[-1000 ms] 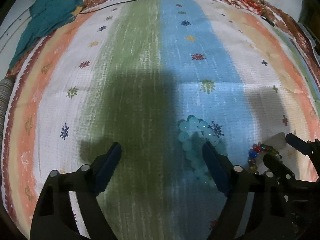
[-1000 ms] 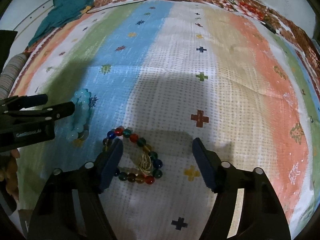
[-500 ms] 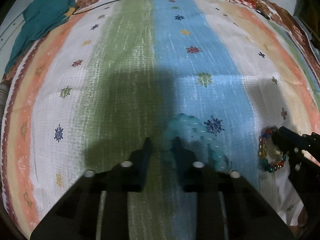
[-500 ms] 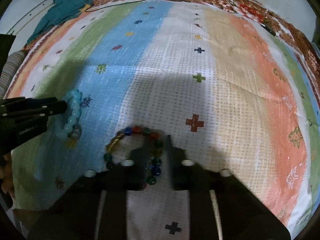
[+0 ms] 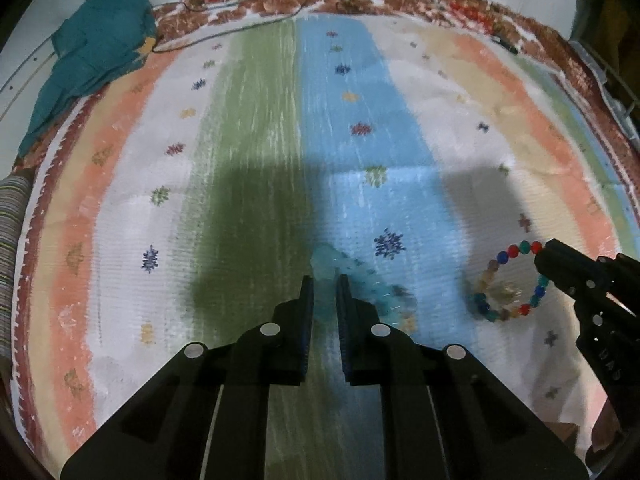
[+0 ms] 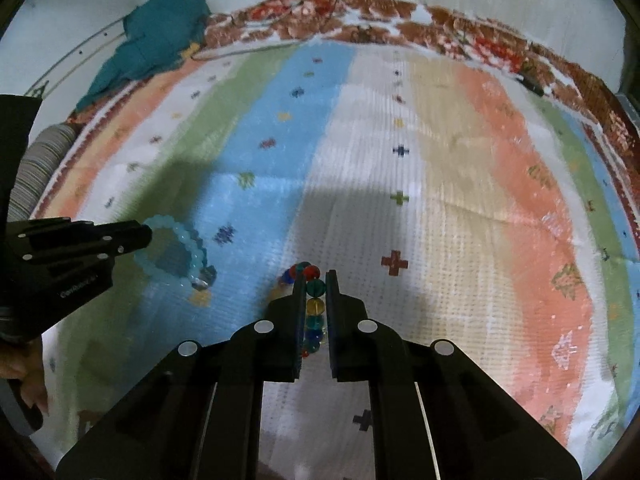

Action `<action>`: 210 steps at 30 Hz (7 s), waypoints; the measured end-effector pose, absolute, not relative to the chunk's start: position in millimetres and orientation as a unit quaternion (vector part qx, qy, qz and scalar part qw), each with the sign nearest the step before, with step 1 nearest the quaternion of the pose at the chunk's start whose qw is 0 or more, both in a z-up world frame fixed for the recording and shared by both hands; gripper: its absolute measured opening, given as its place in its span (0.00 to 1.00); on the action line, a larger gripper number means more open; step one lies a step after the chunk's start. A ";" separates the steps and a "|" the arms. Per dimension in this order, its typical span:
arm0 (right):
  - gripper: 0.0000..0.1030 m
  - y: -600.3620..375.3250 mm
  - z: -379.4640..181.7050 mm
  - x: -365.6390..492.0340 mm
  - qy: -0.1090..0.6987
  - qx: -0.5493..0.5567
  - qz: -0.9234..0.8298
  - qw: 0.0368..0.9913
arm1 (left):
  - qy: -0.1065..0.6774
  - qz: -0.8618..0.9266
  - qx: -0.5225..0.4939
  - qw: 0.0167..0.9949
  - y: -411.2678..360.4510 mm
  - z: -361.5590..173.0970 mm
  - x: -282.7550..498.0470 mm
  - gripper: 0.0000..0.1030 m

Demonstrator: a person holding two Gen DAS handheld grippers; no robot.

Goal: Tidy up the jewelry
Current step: 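Grasp the pale aqua bracelet with the left tool while the right tool grasps the multicolour bracelet, then carry both held bracelets up and over the silver tin, then open both tools over the tin to drop the bracelets, then move both open tools toward the small silver ring and gold stone ring, then grasp the silver ring with the left tool while the right tool grasps the gold ring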

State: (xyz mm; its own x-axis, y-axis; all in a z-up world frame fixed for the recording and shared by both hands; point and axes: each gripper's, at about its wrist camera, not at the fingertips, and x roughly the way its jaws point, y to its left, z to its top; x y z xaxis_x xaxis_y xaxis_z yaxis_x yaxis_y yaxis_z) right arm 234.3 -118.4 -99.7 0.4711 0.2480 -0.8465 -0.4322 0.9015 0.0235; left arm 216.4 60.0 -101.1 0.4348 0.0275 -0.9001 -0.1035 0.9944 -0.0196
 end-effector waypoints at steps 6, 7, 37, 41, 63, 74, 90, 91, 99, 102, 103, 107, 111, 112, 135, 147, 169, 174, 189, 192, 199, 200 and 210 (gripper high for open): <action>0.10 -123.2 -86.1 226.9 0.463 -0.095 0.197 0.859 | 0.517 0.030 -0.041 0.855 53.5 -85.2 208.7 0.11; 0.10 -124.0 -84.7 225.9 0.462 -0.094 0.196 0.860 | 0.515 0.030 -0.039 0.855 51.5 -83.9 207.4 0.11; 0.10 -144.4 -42.2 169.3 0.425 -0.092 0.191 0.880 | 0.457 0.019 -0.036 0.888 29.2 -27.2 161.5 0.11; 0.10 -144.7 -35.2 162.0 0.412 -0.097 0.191 0.885 | 0.451 0.010 -0.033 0.892 22.8 -20.3 153.0 0.11; 0.10 -147.6 -10.9 131.7 0.382 -0.094 0.218 0.893 | 0.425 -0.014 -0.029 0.904 9.8 4.7 114.8 0.11; 0.10 -154.0 -4.8 110.4 0.378 -0.089 0.228 0.893 | 0.405 -0.028 -0.035 0.913 1.2 18.2 83.3 0.11; 0.10 -156.6 -6.4 77.1 0.383 -0.089 0.255 0.883 | 0.409 -0.042 -0.048 0.910 -0.4 18.4 49.5 0.11; 0.10 -156.1 -7.4 75.2 0.385 -0.090 0.257 0.882 | 0.409 -0.043 -0.048 0.910 -1.3 18.2 47.1 0.11; 0.10 -155.1 -11.4 63.1 0.392 -0.090 0.270 0.875 | 0.423 -0.043 -0.051 0.904 -5.0 10.2 37.6 0.11; 0.10 -155.3 -14.1 62.9 0.401 -0.089 0.273 0.870 | 0.434 -0.045 -0.055 0.898 -5.0 6.1 37.8 0.11; 0.15 -155.3 -16.6 64.8 0.407 -0.092 0.269 0.868 | 0.440 -0.041 -0.055 0.896 -4.7 4.9 38.5 0.11; 0.42 -163.4 -19.3 71.0 0.405 -0.090 0.240 0.877 | 0.441 -0.020 -0.054 0.896 0.9 4.7 41.5 0.24; 0.42 -167.7 -21.2 77.6 0.411 -0.087 0.233 0.877 | 0.443 -0.002 -0.062 0.894 9.9 2.5 46.3 0.33; 0.42 -168.2 -21.3 79.4 0.412 -0.086 0.232 0.877 | 0.443 0.000 -0.062 0.894 11.2 2.7 47.4 0.36; 0.59 -162.8 -29.2 121.6 0.423 -0.079 0.206 0.879 | 0.470 0.047 -0.051 0.880 30.0 -20.7 96.0 0.56; 0.59 -159.5 -52.2 155.8 0.454 -0.079 0.187 0.868 | 0.491 0.048 -0.068 0.867 43.1 -34.8 127.3 0.57; 0.59 -144.3 -91.7 190.3 0.496 -0.085 0.192 0.843 | 0.531 0.046 -0.055 0.844 39.9 -74.1 176.1 0.53; 0.59 -142.3 -101.3 198.6 0.505 -0.086 0.190 0.837 | 0.537 0.051 -0.049 0.841 38.5 -82.7 183.0 0.53; 0.49 -132.1 -124.2 221.1 0.533 -0.078 0.196 0.819 | 0.564 0.052 -0.048 0.823 46.0 -111.6 211.4 0.53; 0.49 -132.2 -128.8 224.6 0.536 -0.078 0.194 0.818 | 0.571 0.050 -0.052 0.818 48.0 -118.6 217.2 0.53; 0.49 -126.7 -139.3 234.2 0.545 -0.079 0.192 0.813 | 0.586 0.044 -0.050 0.808 48.1 -133.4 226.9 0.48; 0.49 -126.6 -140.8 235.5 0.546 -0.078 0.192 0.812 | 0.587 0.042 -0.049 0.807 48.0 -135.0 228.3 0.46; 0.40 -120.9 -150.0 243.5 0.554 -0.083 0.186 0.807 | 0.599 0.028 -0.040 0.799 46.3 -146.2 236.5 0.44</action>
State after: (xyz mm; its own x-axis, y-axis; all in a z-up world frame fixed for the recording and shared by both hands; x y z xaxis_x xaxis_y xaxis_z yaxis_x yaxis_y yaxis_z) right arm 243.5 -120.9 -150.0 0.3173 0.2093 -0.9249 -0.3924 0.9169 0.0729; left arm 236.5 46.3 -146.2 0.2807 -0.0041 -0.9598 -0.0922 0.9953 -0.0313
